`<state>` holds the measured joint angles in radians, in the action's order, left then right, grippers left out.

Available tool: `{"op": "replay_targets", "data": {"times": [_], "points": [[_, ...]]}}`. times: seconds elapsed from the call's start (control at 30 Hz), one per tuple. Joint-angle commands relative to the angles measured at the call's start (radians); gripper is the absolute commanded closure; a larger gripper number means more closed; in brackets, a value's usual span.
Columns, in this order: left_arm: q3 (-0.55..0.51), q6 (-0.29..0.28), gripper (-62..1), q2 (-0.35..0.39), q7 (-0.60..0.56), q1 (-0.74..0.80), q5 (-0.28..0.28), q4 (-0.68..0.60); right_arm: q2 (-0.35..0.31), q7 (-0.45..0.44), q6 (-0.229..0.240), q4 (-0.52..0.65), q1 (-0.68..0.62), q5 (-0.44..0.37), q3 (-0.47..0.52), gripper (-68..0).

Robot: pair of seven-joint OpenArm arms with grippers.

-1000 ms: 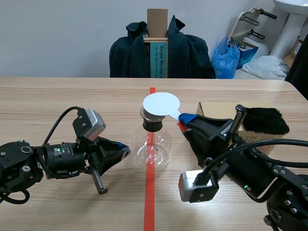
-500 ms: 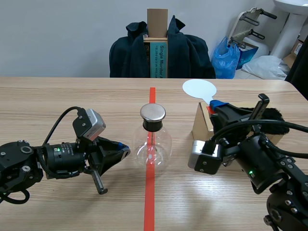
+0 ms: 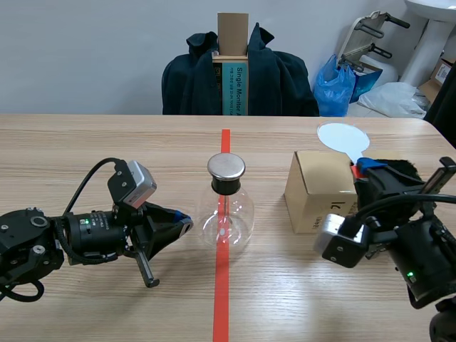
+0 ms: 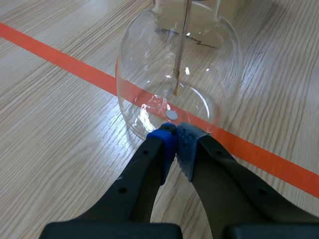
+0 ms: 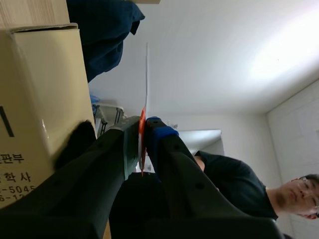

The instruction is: Do the electroscope experiment.

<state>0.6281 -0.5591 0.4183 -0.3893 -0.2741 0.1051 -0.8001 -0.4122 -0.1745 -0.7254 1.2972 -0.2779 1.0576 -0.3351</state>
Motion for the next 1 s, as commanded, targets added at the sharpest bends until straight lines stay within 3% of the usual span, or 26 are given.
{"op": "replay_targets", "data": {"times": [0.0, 0.5, 0.7, 0.83, 0.97], "points": [[-0.012, -0.005, -2.7, 0.001, -0.01, 0.002, 0.009, -0.016, -0.004, 0.008, -0.016, -0.028, 0.029, -0.006, 0.002, -0.7], [-0.013, -0.005, -2.7, 0.001, -0.011, 0.008, 0.009, -0.016, 0.077, -0.05, -0.003, -0.156, 0.096, -0.01, -0.006, -0.7], [-0.013, -0.005, -2.7, 0.001, -0.014, 0.008, 0.01, -0.016, 0.092, -0.061, 0.072, -0.176, 0.095, -0.01, -0.006, -0.7], [-0.013, -0.005, -2.7, 0.001, -0.014, 0.008, 0.01, -0.016, 0.094, -0.06, 0.076, -0.177, 0.095, -0.018, -0.013, -0.7], [-0.013, -0.005, -2.7, 0.008, -0.015, 0.009, 0.01, -0.018, 0.094, -0.059, 0.076, -0.177, 0.095, -0.04, -0.013, -9.1]]}}
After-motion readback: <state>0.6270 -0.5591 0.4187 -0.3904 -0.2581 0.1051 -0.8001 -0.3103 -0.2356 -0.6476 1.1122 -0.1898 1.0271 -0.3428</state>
